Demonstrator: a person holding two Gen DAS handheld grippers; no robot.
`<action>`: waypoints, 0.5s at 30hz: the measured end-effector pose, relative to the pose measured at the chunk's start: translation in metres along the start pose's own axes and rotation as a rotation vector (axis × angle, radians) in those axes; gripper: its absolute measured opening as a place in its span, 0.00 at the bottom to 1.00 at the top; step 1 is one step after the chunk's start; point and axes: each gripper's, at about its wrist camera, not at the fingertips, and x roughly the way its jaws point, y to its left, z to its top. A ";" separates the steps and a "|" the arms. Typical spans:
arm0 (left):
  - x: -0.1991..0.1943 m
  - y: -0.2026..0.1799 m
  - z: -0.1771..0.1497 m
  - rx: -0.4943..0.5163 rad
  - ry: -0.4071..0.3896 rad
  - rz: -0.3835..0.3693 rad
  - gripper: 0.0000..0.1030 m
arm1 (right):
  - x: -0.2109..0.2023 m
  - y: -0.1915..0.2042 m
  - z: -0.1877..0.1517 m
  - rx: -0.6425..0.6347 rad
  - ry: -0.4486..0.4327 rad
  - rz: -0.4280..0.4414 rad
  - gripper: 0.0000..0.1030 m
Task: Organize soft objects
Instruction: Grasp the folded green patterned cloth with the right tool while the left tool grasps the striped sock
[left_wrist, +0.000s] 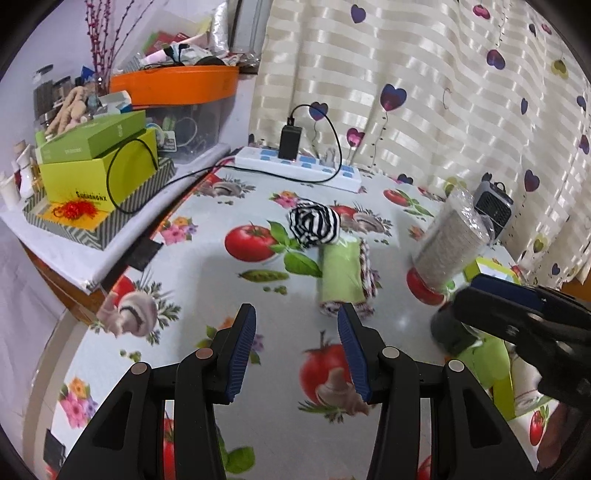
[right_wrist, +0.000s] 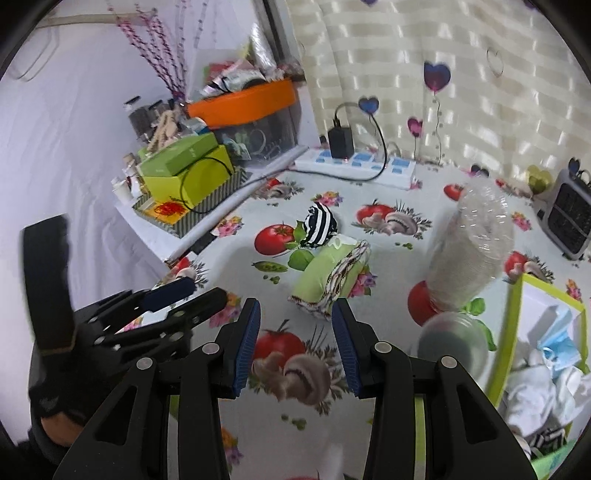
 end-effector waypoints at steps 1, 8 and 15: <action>0.002 0.002 0.003 0.003 0.001 0.001 0.44 | 0.008 -0.002 0.005 0.019 0.017 -0.001 0.41; 0.011 0.011 0.020 0.016 -0.008 0.016 0.44 | 0.068 -0.020 0.030 0.112 0.154 -0.042 0.42; 0.021 0.027 0.033 -0.017 -0.007 -0.002 0.44 | 0.117 -0.043 0.034 0.253 0.262 -0.034 0.42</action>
